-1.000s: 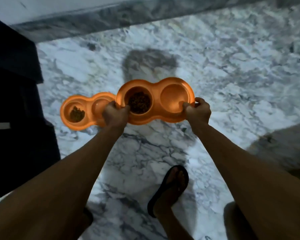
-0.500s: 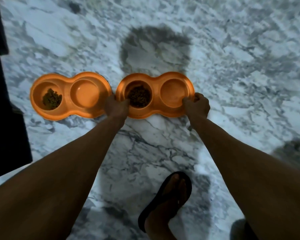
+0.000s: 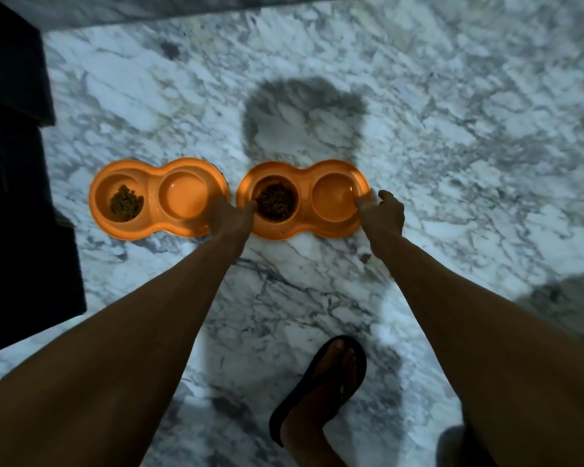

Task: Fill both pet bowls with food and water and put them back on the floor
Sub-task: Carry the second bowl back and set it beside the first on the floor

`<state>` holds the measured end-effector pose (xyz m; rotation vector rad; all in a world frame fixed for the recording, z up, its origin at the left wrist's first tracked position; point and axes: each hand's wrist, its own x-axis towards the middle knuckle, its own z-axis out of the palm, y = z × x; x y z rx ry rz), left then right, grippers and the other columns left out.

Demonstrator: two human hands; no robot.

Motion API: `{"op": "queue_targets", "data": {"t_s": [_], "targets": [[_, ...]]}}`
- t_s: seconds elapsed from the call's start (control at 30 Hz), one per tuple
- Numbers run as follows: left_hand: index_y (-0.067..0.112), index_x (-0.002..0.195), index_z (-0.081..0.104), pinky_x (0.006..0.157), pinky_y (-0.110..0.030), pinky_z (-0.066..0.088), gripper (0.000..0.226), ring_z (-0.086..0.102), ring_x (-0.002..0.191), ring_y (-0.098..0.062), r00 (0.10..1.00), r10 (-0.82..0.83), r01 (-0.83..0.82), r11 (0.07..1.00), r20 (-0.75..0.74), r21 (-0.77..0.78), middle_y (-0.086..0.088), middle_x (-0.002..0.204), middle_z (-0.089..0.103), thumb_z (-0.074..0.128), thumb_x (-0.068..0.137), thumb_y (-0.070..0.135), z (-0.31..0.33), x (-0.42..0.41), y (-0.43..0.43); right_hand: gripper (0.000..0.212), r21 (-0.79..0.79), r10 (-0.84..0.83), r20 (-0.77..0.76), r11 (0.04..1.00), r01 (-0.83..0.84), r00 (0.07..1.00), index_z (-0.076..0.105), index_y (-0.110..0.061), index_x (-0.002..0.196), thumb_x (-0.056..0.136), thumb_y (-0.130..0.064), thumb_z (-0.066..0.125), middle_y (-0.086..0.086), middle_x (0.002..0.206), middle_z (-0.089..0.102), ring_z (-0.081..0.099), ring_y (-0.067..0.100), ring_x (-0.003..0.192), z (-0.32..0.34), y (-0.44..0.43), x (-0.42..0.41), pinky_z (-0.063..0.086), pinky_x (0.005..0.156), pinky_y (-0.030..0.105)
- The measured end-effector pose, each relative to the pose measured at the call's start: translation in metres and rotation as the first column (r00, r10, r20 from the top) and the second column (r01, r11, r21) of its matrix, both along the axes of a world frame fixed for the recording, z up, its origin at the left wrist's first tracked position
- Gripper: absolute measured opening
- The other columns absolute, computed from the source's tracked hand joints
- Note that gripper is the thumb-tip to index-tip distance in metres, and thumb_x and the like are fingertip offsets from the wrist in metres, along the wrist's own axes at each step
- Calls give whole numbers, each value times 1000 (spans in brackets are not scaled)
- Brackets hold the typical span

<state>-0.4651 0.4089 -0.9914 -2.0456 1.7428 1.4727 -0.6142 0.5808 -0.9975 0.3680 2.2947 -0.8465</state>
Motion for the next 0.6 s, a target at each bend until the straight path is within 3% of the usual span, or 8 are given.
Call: {"op": "queue_targets", "data": {"t_s": [0.13,0.2,0.27,0.37,0.47,0.53,0.6], "targets": [[-2,133,54,78,-28,37,59,54,123,-34,995,-78,79,997,58,-13,-16,135,58,68,89,36,93,9,-14,56,-48,-31,-17,998,30,999,50,-6,140,92,-33,60,16,138,55,59,31,119,86,-25,-2,47,86,30],[-2,137,50,85,-28,38,61,51,128,-32,997,-58,59,998,55,-12,-16,139,55,67,91,33,151,16,-29,56,-107,-18,3,994,18,1000,49,-10,141,91,-34,58,14,139,53,61,30,114,142,-44,-1,48,83,31],[-2,141,47,101,-32,39,65,48,132,-33,999,-22,23,999,40,-28,-19,143,52,68,89,33,213,23,-48,55,-151,28,3,988,-27,1000,50,-13,140,90,-36,58,12,140,49,61,27,105,207,-63,3,45,78,31],[5,136,54,106,-41,45,78,58,122,-36,998,55,-54,997,33,-56,-21,131,62,70,76,51,316,38,-74,47,-204,54,-14,977,-56,998,56,-16,130,89,-37,59,15,132,54,63,27,96,310,-94,17,42,70,30],[8,139,52,108,-38,42,76,55,126,-34,992,119,-123,988,-43,-97,-17,133,61,70,79,50,425,55,-92,28,-283,74,-18,956,-76,997,61,-15,114,91,-30,58,13,104,64,58,18,70,414,-124,36,41,57,27],[5,137,54,104,-36,40,65,52,129,-34,988,133,-144,977,-82,-155,-17,135,59,68,86,42,491,71,-103,5,-316,105,-40,942,-113,994,59,-18,90,91,-23,57,3,75,56,45,12,55,478,-143,55,34,48,25],[1,118,64,95,-39,44,52,57,116,-37,980,149,-172,967,-132,-189,-21,121,65,67,86,43,545,91,-117,15,-355,132,-65,923,-147,989,50,-21,75,89,-21,57,-3,64,44,37,12,51,537,-163,78,31,47,25]]}}
